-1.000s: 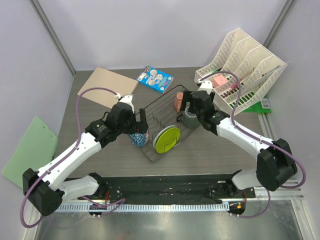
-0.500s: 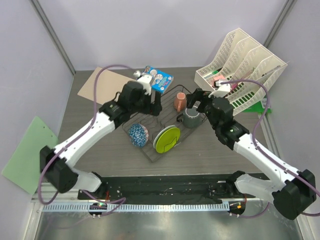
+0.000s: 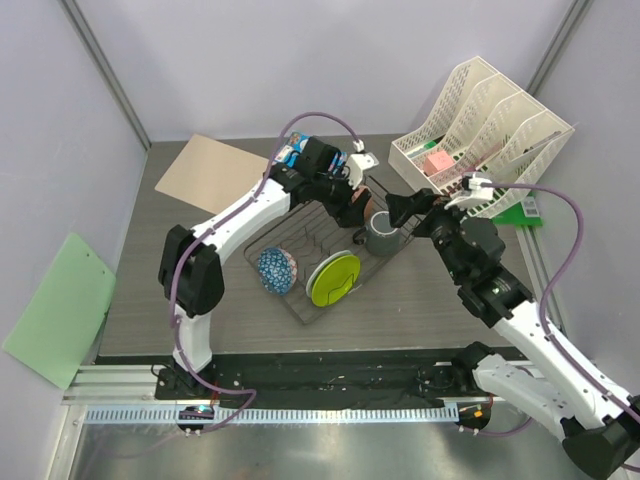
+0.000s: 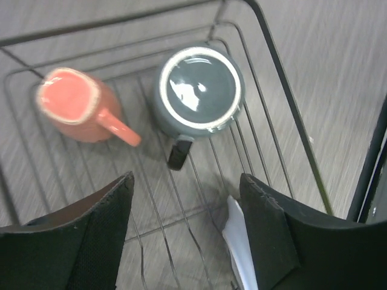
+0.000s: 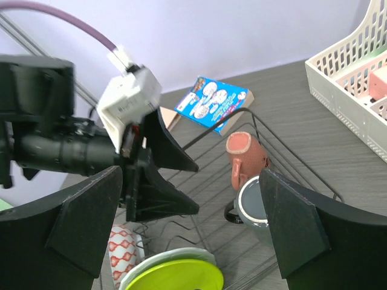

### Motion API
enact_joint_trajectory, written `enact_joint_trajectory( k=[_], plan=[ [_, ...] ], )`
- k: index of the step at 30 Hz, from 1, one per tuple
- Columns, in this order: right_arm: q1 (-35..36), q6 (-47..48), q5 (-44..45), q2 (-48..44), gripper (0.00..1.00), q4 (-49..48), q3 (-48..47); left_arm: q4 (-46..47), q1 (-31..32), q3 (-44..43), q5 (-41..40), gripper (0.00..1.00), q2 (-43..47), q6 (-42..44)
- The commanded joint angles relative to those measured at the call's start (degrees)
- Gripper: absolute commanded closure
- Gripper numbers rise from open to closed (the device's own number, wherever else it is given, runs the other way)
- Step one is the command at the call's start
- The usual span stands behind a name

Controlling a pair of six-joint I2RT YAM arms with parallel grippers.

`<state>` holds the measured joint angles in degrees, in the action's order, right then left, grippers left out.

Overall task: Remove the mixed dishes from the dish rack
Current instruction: Pick up the cup from the dish rack.

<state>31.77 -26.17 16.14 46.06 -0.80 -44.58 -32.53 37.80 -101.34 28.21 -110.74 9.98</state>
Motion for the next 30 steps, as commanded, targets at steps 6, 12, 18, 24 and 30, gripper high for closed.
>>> enact_joint_trajectory(
  k=[6,12,18,24,30],
  plan=[
    [0.22,-0.98,-1.11,-6.68,0.01,4.66,-1.04,-2.27,2.28,-2.02,2.91,0.55,-4.22,12.87],
    [0.22,-0.63,-0.50,-8.09,0.01,8.09,-1.39,1.23,3.16,0.43,0.89,0.62,-7.56,14.19],
    [0.22,-0.72,-1.11,-8.80,0.01,10.20,-1.04,6.78,3.16,2.46,-0.87,0.63,-9.66,13.23],
    [0.22,-0.72,-1.29,-8.62,0.01,10.55,-0.34,9.33,3.24,1.85,-1.40,0.60,-11.78,11.91],
    [0.22,-1.07,-1.20,-8.62,0.01,10.55,0.28,11.00,3.24,4.30,-2.89,0.46,-7.92,13.39]
  ],
)
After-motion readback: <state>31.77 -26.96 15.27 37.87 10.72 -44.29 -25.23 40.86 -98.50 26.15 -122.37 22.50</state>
